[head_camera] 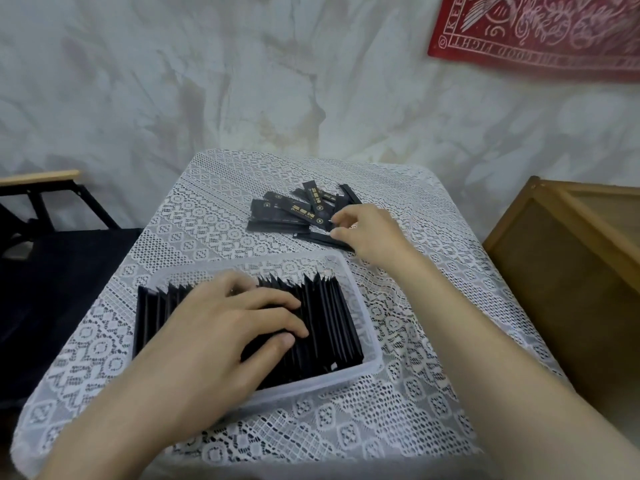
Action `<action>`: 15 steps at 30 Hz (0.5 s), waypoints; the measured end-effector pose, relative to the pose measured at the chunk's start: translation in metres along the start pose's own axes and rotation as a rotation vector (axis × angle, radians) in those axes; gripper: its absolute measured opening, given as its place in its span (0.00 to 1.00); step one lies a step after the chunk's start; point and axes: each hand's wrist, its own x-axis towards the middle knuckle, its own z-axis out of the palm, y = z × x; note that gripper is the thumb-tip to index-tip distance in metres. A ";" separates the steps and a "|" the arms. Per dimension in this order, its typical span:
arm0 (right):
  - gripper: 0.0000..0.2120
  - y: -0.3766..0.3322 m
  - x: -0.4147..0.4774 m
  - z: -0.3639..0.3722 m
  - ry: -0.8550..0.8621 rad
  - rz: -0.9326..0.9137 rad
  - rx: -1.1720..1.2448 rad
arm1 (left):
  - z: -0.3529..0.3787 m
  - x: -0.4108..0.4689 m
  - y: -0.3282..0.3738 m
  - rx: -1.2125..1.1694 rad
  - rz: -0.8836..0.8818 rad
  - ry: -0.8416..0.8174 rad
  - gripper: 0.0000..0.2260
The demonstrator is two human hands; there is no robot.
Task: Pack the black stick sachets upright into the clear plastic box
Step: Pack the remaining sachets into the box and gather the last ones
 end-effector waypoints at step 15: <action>0.08 -0.047 0.058 0.001 -0.399 -0.122 -0.004 | 0.001 -0.001 -0.001 0.006 -0.003 0.003 0.12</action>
